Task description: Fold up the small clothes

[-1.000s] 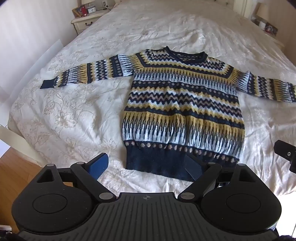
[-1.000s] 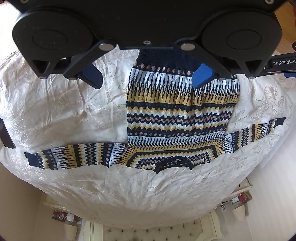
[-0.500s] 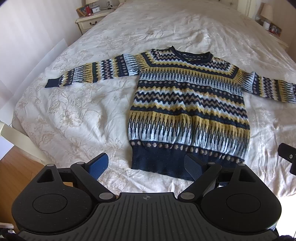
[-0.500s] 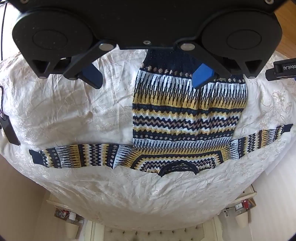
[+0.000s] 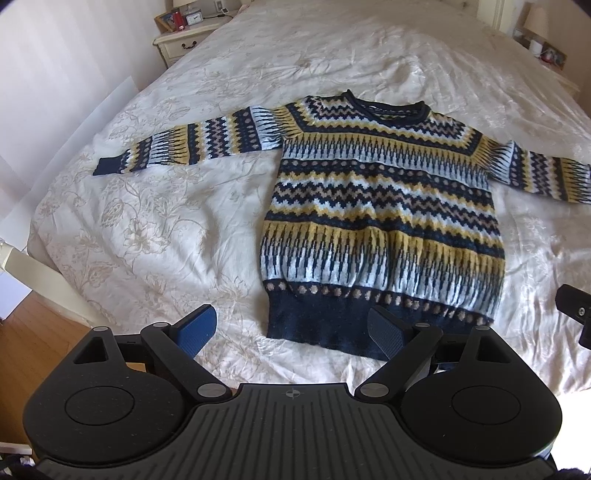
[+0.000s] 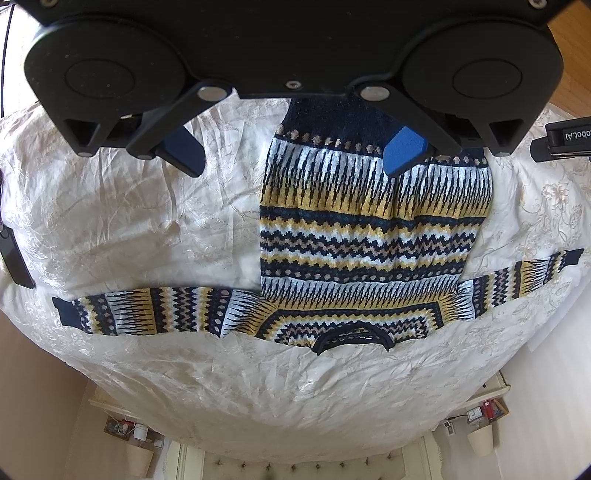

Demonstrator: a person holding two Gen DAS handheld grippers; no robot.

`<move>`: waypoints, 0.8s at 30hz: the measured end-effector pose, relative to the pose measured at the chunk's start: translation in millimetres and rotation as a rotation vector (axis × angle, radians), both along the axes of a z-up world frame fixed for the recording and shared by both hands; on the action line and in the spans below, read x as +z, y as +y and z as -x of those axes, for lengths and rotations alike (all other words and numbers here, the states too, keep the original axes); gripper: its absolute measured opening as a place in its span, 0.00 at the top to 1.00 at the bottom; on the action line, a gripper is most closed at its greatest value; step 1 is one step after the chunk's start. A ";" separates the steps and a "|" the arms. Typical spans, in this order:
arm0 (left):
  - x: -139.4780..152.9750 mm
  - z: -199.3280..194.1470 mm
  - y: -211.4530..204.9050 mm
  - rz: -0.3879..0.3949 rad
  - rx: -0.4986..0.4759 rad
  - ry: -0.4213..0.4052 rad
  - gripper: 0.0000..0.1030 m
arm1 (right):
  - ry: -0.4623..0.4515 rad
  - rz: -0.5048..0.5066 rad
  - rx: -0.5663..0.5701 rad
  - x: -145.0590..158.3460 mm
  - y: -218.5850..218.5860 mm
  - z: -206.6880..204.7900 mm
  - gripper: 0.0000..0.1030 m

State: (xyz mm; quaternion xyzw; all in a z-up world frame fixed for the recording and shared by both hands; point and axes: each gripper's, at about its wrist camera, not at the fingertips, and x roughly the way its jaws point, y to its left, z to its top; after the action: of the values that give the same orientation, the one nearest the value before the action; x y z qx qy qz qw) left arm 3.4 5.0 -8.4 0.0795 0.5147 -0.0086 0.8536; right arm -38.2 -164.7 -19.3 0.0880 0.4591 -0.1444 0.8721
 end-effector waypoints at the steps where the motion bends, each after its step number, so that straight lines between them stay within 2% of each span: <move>1: 0.1 0.2 0.2 0.000 0.000 0.000 0.13 | 0.000 0.001 -0.001 0.1 0.2 0.0 0.01; 24: -6.4 -5.8 -5.4 -0.014 0.006 0.023 0.13 | 0.024 -0.022 0.003 -7.9 -5.3 -6.7 0.01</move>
State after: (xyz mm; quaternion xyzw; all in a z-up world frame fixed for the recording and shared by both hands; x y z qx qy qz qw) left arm 9.2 -0.4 -14.8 0.0836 0.5248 -0.0034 0.8471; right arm -31.5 -170.1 -27.2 0.0950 0.4713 -0.1390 0.8658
